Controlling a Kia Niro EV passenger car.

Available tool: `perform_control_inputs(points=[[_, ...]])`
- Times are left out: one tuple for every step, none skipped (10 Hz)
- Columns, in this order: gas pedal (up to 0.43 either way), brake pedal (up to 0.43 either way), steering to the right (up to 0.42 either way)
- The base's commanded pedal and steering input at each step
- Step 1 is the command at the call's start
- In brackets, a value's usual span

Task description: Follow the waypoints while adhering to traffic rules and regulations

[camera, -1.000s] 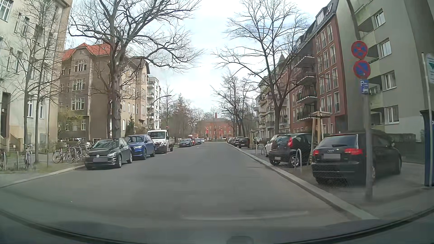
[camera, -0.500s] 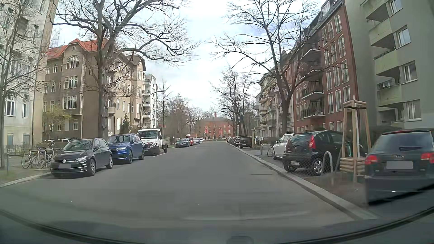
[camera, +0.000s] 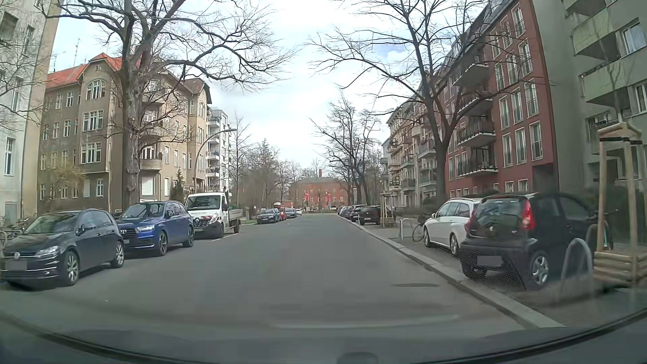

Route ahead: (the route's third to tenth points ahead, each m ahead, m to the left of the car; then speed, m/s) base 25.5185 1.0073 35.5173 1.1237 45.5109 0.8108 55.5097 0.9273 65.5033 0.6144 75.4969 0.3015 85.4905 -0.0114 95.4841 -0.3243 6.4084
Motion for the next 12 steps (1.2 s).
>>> perform_control_inputs(points=[[0.067, 0.0, 0.001], [0.067, 0.0, 0.0], [0.067, 0.0, 0.001], [0.067, 0.0, 0.001], [0.067, 0.0, 0.0], [0.067, 0.0, 0.0], [0.067, 0.0, 0.0], [0.067, 0.0, 0.0], [0.067, 0.0, 0.0], [0.067, 0.0, 0.0], [0.067, 0.0, 0.0], [0.067, 0.0, 0.0]])
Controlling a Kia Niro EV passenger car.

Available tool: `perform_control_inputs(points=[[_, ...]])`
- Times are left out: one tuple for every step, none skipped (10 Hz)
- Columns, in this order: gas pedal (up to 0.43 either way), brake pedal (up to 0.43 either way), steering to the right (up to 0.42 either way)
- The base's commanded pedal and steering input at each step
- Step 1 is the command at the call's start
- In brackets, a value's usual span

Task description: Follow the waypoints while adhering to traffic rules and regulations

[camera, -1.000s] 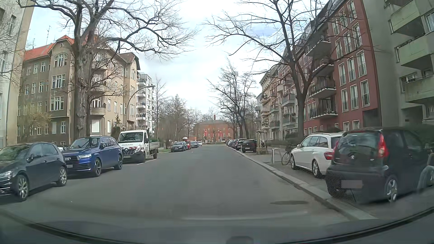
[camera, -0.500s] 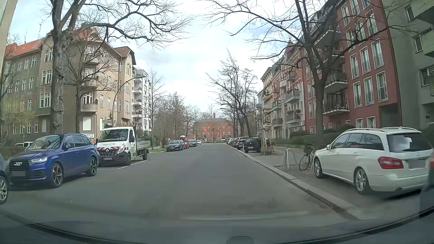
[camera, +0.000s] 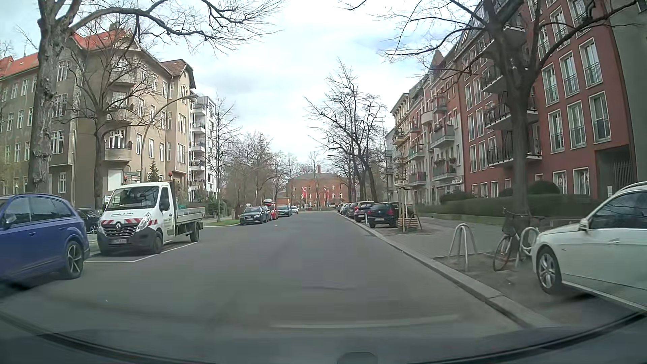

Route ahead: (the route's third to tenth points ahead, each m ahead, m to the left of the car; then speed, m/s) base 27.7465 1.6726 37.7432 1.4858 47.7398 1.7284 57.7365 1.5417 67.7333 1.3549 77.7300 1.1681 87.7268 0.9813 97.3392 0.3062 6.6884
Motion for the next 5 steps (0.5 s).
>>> perform_control_inputs(points=[[0.067, 0.0, 0.0], [0.067, 0.0, 0.0], [0.067, 0.0, 0.0], [0.067, 0.0, 0.0], [0.067, 0.0, 0.0]])
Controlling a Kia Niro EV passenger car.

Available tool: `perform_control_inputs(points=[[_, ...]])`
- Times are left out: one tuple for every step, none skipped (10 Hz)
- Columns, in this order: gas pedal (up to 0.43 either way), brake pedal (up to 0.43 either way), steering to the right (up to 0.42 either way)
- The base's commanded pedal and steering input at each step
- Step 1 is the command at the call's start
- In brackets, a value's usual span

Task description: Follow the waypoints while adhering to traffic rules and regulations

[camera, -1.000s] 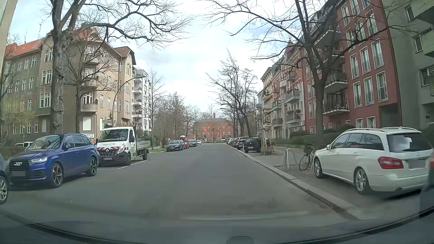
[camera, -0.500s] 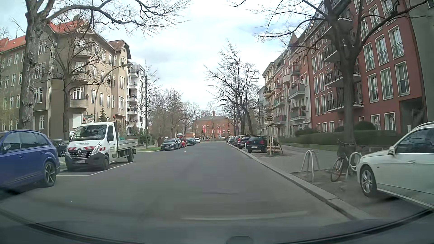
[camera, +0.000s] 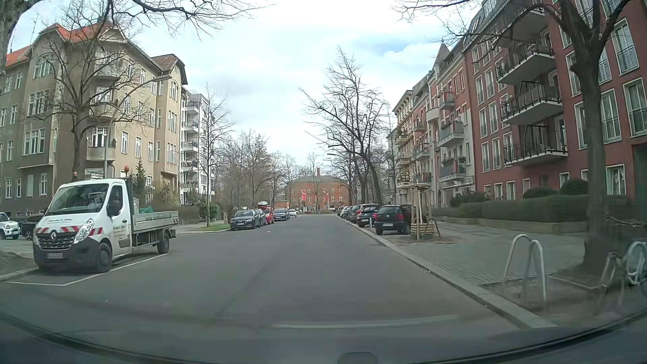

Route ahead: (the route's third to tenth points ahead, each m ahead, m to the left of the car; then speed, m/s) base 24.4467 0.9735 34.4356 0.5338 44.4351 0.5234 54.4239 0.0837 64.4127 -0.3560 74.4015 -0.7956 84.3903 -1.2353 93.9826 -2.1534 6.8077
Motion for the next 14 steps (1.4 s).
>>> perform_control_inputs(points=[[0.067, 0.0, 0.0], [0.067, 0.0, -0.001], [0.067, 0.0, -0.002], [0.067, 0.0, -0.002], [0.067, 0.0, -0.004], [0.067, 0.0, -0.005], [0.059, 0.0, -0.006], [0.059, 0.0, -0.006], [0.059, 0.0, -0.006], [0.047, 0.0, -0.006], [0.047, 0.0, -0.006], [0.047, 0.0, -0.006], [0.047, 0.0, -0.006], [0.047, 0.0, -0.005]])
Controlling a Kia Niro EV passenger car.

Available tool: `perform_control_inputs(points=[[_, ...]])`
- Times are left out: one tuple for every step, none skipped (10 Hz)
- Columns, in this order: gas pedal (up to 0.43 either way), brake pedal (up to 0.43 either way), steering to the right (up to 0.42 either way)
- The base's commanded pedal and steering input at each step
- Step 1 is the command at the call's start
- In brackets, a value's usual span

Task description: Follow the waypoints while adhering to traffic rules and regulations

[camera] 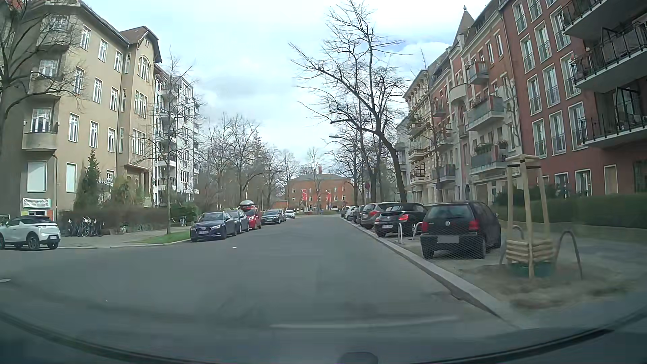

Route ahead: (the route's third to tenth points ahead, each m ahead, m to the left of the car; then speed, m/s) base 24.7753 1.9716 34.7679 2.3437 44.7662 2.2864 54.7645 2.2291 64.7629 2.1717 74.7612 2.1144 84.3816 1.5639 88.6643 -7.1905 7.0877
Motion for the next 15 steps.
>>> perform_control_inputs(points=[[0.047, 0.0, -0.004], [0.047, 0.0, -0.002], [0.047, 0.0, -0.002], [0.047, 0.0, -0.002], [0.047, 0.0, -0.001], [0.047, 0.0, 0.0], [0.047, 0.0, 0.001], [0.047, 0.0, 0.002], [0.039, 0.0, 0.002], [0.039, 0.0, 0.003], [0.02, 0.0, 0.003], [0.02, 0.0, 0.003], [0.008, 0.0, 0.003], [0.008, 0.0, 0.003], [0.008, 0.0, 0.002]])
